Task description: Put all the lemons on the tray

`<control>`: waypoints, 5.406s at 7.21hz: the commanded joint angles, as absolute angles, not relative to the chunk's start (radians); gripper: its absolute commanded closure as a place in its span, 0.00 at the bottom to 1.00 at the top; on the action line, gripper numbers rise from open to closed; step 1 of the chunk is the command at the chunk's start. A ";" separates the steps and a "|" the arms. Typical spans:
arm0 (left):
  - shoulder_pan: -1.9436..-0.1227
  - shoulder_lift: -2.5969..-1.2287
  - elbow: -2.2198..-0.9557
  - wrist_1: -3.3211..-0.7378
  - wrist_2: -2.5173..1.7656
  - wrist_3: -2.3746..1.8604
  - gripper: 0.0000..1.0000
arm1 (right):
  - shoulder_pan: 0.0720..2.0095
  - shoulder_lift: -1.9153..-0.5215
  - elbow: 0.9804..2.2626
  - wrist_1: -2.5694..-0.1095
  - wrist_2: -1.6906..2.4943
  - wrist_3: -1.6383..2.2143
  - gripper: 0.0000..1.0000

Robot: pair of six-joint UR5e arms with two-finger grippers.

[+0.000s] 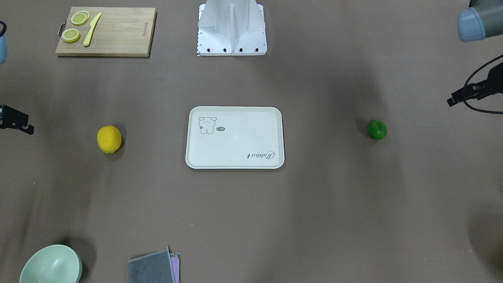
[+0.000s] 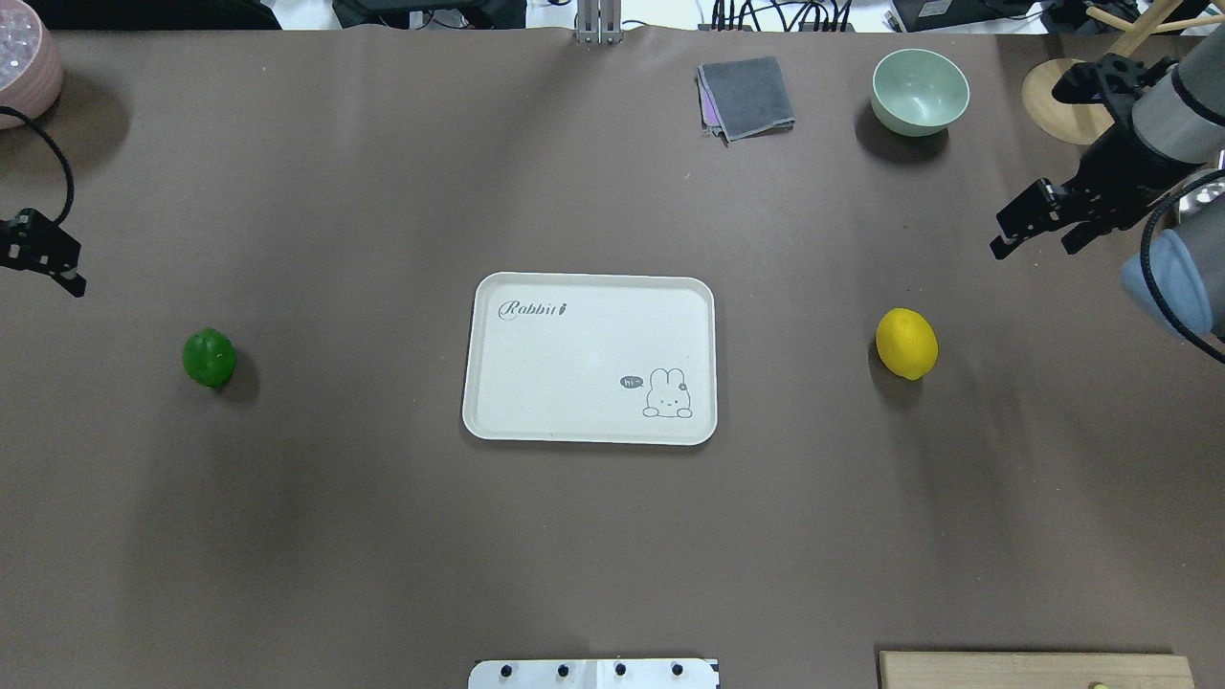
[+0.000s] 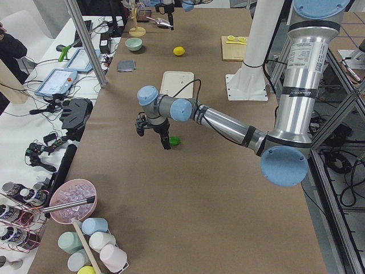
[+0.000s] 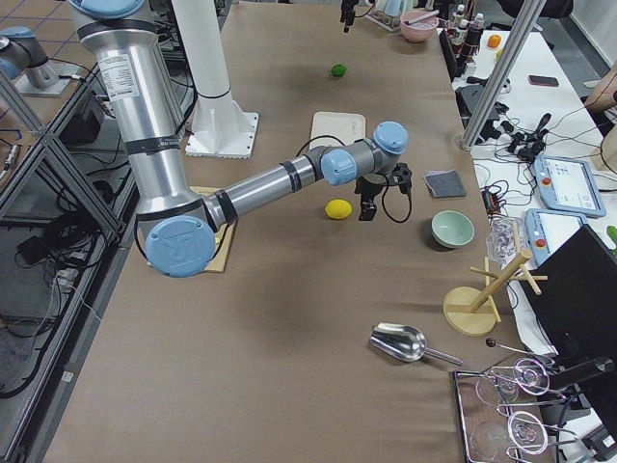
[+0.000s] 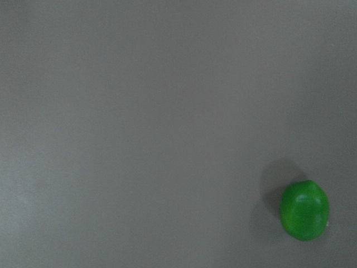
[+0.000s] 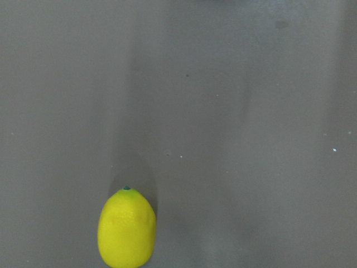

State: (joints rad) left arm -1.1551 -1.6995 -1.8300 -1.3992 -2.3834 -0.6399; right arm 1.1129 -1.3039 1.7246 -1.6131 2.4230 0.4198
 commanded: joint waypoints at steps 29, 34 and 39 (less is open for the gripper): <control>-1.172 -1.793 -1.931 -1.145 -2.405 -0.568 1.00 | 0.807 -0.890 1.301 -1.091 2.393 0.171 0.88; -1.143 -2.068 -1.927 -0.885 -2.417 -0.619 1.00 | 0.727 -0.893 1.315 -1.089 2.421 0.118 0.86; -0.961 -2.172 -1.841 -1.062 -2.411 -0.952 1.00 | 0.690 -0.902 1.293 -1.094 2.424 0.129 0.04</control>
State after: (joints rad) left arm -0.9961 -2.1532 -1.8820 -0.9807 -2.4138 -0.8587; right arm 0.6919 -0.9029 1.2986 -1.0918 2.4139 0.1220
